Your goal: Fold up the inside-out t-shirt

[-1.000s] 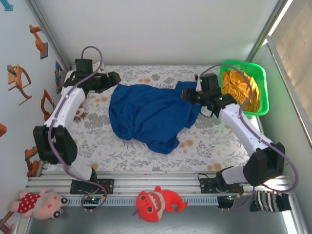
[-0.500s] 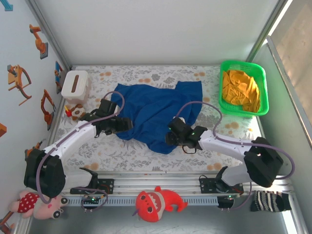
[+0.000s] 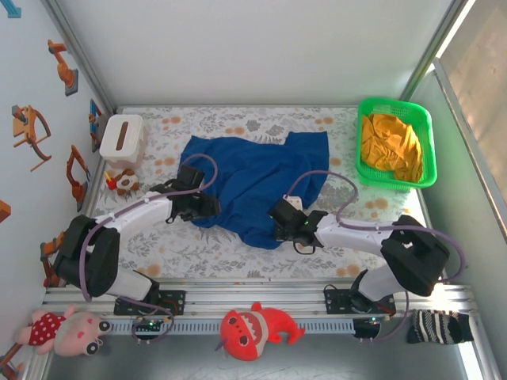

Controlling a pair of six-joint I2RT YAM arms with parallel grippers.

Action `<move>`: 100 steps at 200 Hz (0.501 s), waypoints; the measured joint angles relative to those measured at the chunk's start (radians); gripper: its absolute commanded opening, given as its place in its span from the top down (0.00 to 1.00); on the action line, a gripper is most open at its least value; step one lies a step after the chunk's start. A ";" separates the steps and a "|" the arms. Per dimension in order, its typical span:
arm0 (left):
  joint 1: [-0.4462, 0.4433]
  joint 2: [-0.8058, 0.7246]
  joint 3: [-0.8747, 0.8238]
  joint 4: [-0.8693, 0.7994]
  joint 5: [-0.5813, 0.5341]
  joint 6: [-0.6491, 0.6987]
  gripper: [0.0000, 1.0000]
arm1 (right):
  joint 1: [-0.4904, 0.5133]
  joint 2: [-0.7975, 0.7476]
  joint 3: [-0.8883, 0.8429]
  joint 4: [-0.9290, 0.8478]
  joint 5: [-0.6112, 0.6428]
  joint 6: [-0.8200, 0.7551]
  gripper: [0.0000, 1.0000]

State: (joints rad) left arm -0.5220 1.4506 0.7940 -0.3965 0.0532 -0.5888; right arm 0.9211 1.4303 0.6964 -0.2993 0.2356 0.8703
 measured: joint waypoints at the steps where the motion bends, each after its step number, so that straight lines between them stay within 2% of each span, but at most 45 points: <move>1: 0.000 0.002 0.000 0.000 -0.001 -0.003 0.78 | -0.001 -0.003 0.000 0.000 0.000 -0.001 1.00; 10: 0.000 0.012 0.001 0.003 -0.011 -0.003 0.95 | -0.013 -0.036 0.001 -0.005 0.002 -0.009 1.00; 17: 0.002 0.013 0.003 0.001 -0.018 -0.003 1.00 | -0.031 -0.072 0.004 -0.015 0.003 -0.017 1.00; 33: 0.016 0.008 0.029 -0.026 -0.032 0.003 1.00 | -0.088 -0.168 0.026 -0.049 0.005 -0.040 1.00; 53: 0.070 -0.029 0.103 -0.076 -0.027 0.019 1.00 | -0.204 -0.309 0.090 -0.100 0.000 -0.084 1.00; 78: 0.193 -0.122 0.222 -0.120 0.031 0.041 0.99 | -0.334 -0.451 0.212 -0.170 -0.011 -0.138 1.00; 100: 0.299 -0.175 0.314 -0.142 0.112 0.063 0.95 | -0.366 -0.512 0.325 -0.222 -0.029 -0.182 1.00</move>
State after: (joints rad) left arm -0.2230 1.2755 1.1076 -0.5388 0.1654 -0.5262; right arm 0.5552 0.9180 1.0214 -0.5209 0.2070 0.6880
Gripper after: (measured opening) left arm 0.026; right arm 0.050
